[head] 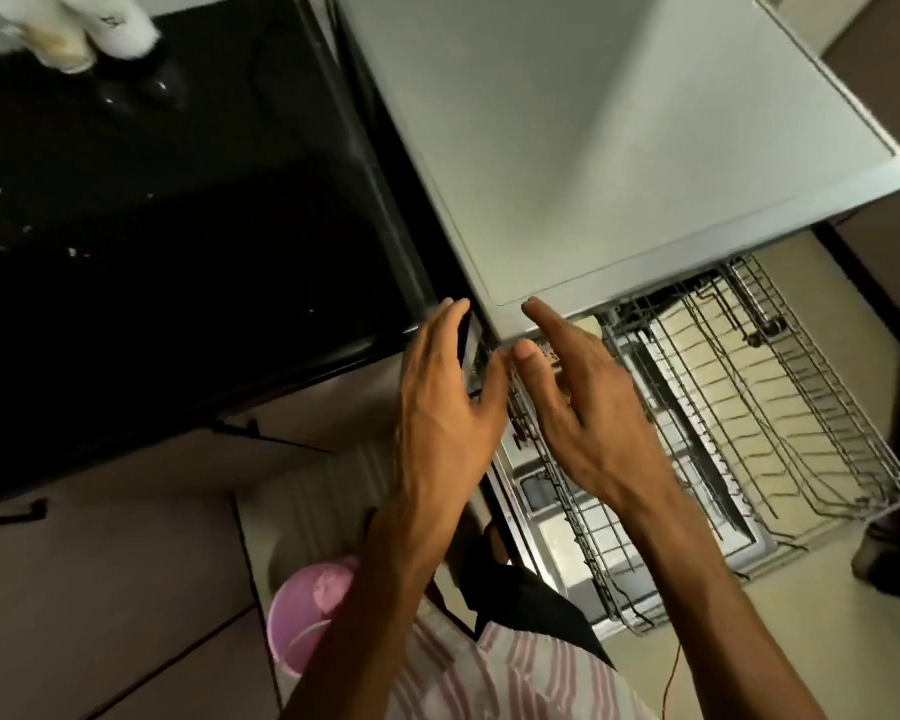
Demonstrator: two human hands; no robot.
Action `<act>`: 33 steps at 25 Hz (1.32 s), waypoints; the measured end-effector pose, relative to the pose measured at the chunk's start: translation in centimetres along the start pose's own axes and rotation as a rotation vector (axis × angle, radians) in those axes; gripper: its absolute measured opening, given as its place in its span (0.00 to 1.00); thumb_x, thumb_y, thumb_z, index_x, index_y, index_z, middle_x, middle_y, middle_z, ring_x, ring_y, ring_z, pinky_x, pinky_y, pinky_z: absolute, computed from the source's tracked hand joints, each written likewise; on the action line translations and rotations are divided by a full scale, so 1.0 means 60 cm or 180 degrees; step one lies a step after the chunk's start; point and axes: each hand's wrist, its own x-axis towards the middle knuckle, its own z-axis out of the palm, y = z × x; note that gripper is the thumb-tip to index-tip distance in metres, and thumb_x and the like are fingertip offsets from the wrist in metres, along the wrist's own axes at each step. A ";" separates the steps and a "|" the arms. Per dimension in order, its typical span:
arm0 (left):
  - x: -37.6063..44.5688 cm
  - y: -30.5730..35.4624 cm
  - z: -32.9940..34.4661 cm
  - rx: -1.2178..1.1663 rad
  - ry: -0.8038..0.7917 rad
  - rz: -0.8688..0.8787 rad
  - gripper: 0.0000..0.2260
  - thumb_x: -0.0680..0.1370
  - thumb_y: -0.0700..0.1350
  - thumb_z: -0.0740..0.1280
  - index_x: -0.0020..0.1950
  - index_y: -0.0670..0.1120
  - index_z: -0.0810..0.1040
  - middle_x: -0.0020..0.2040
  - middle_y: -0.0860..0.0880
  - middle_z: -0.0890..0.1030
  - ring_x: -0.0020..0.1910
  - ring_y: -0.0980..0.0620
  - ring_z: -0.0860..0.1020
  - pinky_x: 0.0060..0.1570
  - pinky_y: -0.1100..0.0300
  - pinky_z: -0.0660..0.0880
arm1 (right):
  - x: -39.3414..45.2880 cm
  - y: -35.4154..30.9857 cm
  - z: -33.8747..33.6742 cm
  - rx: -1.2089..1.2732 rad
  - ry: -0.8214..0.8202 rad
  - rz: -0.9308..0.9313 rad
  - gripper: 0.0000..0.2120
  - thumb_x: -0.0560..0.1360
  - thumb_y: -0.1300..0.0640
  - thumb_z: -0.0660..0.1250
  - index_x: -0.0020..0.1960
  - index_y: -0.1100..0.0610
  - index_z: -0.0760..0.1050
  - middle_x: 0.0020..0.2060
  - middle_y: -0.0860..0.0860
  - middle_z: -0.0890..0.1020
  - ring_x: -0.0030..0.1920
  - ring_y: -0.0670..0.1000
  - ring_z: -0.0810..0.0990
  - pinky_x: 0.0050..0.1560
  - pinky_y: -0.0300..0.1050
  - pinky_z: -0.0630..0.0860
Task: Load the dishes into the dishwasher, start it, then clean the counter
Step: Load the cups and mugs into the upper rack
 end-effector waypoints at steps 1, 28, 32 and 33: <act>0.002 -0.004 -0.024 0.0012 0.0101 -0.0028 0.25 0.79 0.50 0.66 0.74 0.46 0.66 0.73 0.49 0.68 0.72 0.54 0.65 0.68 0.64 0.62 | 0.006 -0.018 0.007 -0.0003 -0.0017 -0.0051 0.25 0.82 0.41 0.52 0.76 0.50 0.61 0.72 0.48 0.70 0.71 0.45 0.68 0.68 0.51 0.71; 0.111 -0.122 -0.391 0.0060 0.1512 -0.0702 0.21 0.79 0.51 0.65 0.71 0.48 0.69 0.70 0.51 0.71 0.69 0.56 0.68 0.65 0.61 0.69 | 0.204 -0.337 0.211 0.0185 -0.1018 -0.1154 0.25 0.81 0.42 0.53 0.76 0.49 0.61 0.72 0.46 0.68 0.72 0.43 0.65 0.70 0.41 0.65; 0.141 -0.119 -0.397 0.0079 0.1615 -0.0922 0.21 0.79 0.52 0.65 0.71 0.50 0.69 0.70 0.52 0.71 0.68 0.56 0.69 0.63 0.62 0.68 | 0.261 -0.343 0.221 0.0227 -0.1267 -0.1372 0.26 0.81 0.40 0.52 0.76 0.48 0.60 0.73 0.46 0.67 0.73 0.44 0.64 0.71 0.46 0.66; 0.148 -0.118 -0.400 0.0063 0.1682 -0.0963 0.20 0.79 0.52 0.65 0.70 0.50 0.69 0.69 0.52 0.71 0.67 0.56 0.69 0.63 0.62 0.69 | 0.274 -0.348 0.224 0.0235 -0.1345 -0.1432 0.26 0.81 0.40 0.52 0.76 0.48 0.60 0.73 0.46 0.67 0.73 0.44 0.64 0.72 0.46 0.66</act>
